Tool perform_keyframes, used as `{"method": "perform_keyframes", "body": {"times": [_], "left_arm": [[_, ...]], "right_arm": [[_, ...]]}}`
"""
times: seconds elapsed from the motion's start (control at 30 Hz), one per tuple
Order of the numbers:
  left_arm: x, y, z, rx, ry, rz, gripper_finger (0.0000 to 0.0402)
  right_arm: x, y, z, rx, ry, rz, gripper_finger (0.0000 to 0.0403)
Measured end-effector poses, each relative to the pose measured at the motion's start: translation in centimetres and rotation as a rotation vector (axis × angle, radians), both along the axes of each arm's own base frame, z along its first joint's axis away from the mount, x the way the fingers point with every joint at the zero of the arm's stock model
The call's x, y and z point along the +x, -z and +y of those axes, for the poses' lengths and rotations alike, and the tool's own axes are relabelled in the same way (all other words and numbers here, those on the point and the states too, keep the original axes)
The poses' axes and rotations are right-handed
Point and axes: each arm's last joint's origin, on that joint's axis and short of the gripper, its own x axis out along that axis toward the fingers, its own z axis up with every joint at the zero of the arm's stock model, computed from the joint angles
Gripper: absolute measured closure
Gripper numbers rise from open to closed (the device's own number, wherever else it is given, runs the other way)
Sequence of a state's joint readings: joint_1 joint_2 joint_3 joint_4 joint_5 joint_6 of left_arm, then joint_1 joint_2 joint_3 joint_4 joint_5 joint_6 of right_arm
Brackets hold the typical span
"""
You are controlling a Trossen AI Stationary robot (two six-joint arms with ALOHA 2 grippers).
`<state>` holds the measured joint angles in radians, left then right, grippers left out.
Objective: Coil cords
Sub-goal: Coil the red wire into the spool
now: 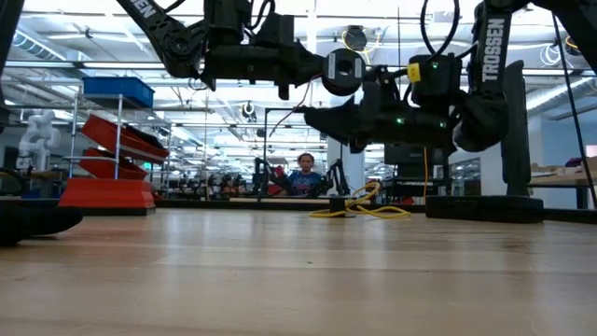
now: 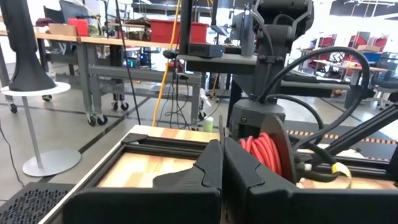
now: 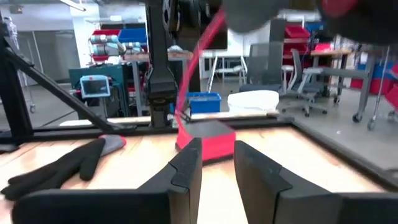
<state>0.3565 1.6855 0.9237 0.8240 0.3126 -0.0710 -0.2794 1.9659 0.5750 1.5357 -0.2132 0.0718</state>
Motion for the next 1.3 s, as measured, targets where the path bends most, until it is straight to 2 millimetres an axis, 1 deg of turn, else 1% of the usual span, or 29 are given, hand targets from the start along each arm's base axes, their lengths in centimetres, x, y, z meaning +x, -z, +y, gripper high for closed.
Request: {"method": "perform_keyframes", "body": {"times": [0.07, 0.13, 0.43, 0.53, 0.73, 0.83, 0.93, 1.1, 1.3], "left_arm": [[0.0, 0.0, 0.0, 0.0, 0.0, 0.001, 0.0401], [0.0, 0.0, 0.0, 0.003, 0.0, 0.0, 0.0401], [0.0, -0.1, 0.0, 0.011, -0.001, -0.013, 0.0401], [0.0, -0.2, 0.0, 0.013, -0.002, -0.021, 0.0401], [0.0, -0.4, -0.1, 0.018, 0.002, -0.034, 0.0401], [0.0, -0.4, -0.2, 0.019, -0.001, -0.037, 0.0401], [0.1, -0.4, -0.3, 0.019, 0.001, -0.036, 0.0401], [0.1, -0.4, -0.3, 0.017, 0.0, -0.036, 0.0401], [0.1, -0.4, -0.3, 0.012, 0.001, -0.033, 0.0401]], "right_arm": [[-0.1, 0.2, 0.0, 0.016, -0.008, 0.016, 0.0323], [-0.1, 0.2, 0.2, 0.018, -0.053, 0.013, 0.0323], [0.7, -0.7, 0.2, 0.023, -0.12, -0.034, 0.0323], [1.1, -1.2, 0.1, 0.026, -0.125, -0.056, 0.0323], [1.4, -1.5, 0.0, 0.041, -0.118, -0.072, 0.0323], [1.4, -1.5, -0.1, 0.045, -0.086, -0.078, 0.0324], [1.4, -1.5, -0.1, 0.05, -0.059, -0.081, 0.0337], [1.4, -1.5, -0.1, 0.046, -0.04, -0.082, 0.0391], [1.5, -1.3, -0.3, 0.067, 0.013, -0.064, 0.0402]]}}
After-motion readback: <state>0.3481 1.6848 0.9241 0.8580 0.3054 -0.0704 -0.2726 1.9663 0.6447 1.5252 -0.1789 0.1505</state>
